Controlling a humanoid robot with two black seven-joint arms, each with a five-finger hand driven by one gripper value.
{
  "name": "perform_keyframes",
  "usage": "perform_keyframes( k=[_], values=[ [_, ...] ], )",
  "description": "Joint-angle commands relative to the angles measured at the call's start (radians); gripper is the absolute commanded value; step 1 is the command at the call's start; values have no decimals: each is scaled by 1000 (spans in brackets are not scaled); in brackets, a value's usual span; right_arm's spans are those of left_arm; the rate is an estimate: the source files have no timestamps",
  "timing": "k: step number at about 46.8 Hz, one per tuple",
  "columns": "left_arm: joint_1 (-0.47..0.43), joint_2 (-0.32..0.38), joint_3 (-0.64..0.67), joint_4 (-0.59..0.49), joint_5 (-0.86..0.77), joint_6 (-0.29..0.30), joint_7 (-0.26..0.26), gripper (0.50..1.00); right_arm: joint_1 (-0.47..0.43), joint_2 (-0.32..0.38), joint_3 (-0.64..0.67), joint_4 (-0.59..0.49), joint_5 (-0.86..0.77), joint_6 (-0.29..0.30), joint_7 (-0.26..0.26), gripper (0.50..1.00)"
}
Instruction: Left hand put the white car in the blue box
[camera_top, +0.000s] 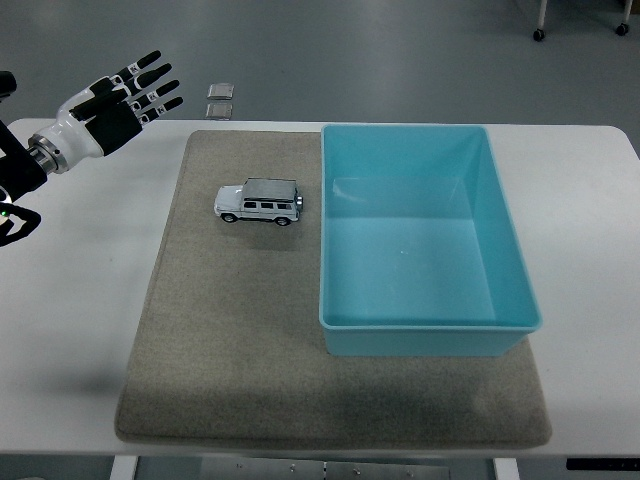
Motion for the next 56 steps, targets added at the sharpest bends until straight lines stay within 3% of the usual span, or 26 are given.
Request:
perform_keyframes(
  k=[1,17,28,48,56],
  values=[
    [-2,1,0,2,1,0,0,1000,0,0,0,0,0,-1,0,936],
    [-9,1,11,-3,7,2,-1,1000,0,0,0,-1,0,1,0,936],
    [-14,16,20,-9,42,-40,-17,999,0,0,0,0,0,1,0,936],
    [-37,74,19,-36,611,-40,-222,996,0,0,0,0,0,-1,-1,936],
    [-34,102,20,-92,866,-40,-330,996,0,0,0,0,0,-1,0,936]
  ],
)
